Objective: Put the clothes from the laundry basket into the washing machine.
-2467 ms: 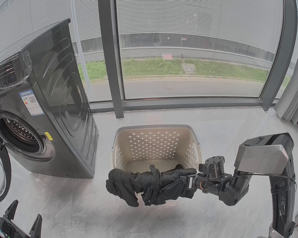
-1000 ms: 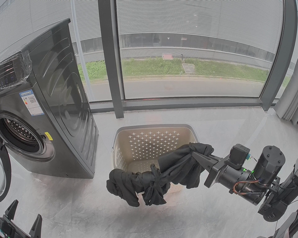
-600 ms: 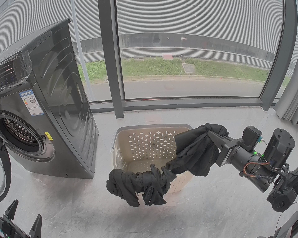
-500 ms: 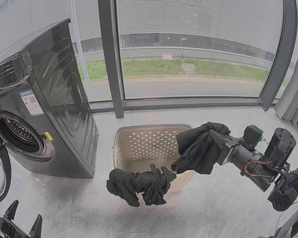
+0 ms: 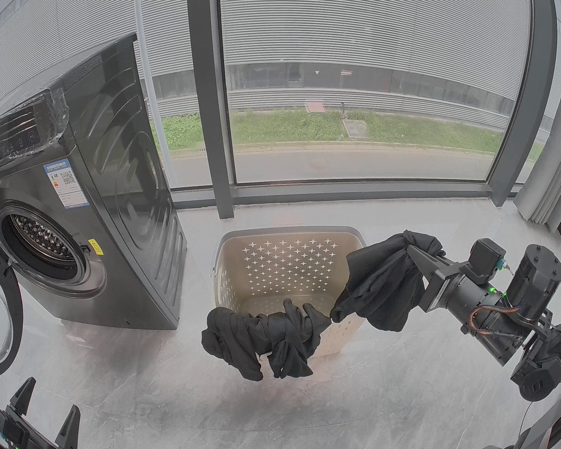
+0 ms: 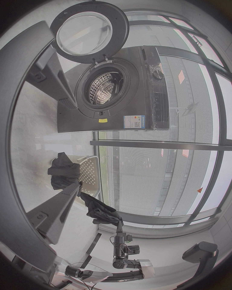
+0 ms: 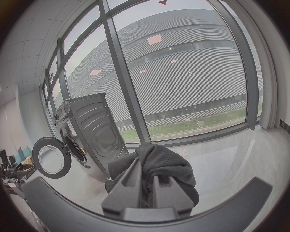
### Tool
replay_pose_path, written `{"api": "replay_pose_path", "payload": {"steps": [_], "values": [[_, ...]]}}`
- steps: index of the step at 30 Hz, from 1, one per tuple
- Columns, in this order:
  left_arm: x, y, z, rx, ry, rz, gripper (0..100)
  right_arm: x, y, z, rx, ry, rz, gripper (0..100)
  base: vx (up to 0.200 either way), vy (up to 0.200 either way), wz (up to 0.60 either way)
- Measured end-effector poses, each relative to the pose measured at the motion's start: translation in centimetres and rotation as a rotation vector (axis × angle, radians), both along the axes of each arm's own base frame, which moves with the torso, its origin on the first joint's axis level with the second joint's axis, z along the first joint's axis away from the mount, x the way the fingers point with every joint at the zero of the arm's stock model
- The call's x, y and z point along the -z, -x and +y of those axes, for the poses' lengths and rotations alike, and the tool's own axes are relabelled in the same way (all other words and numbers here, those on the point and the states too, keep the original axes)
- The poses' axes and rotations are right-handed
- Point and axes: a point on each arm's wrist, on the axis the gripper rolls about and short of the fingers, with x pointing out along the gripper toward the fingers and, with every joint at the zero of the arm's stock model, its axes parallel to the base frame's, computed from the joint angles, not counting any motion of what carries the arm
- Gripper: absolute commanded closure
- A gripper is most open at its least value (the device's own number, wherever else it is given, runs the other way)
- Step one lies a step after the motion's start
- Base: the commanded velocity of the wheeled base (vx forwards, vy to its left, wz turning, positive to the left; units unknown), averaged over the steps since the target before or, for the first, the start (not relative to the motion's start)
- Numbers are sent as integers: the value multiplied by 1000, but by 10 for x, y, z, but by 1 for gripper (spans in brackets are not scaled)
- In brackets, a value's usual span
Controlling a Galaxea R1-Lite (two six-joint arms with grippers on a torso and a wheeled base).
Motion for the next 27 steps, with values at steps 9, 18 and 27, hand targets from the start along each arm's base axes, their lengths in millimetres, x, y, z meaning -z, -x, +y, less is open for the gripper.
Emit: {"api": "replay_pose_path", "payload": {"steps": [9,18,27], "values": [[0,0,0,3,2,1,0,2,4,-3,1,5,10,100,0,200,0],[0,0,0,5,4,1,0,2,6,-1,-11,-2,4,100,0,200,0],[0,0,0,5,4,2,0,1,7,2,-30,-6,0,100,0,200,0]]}}
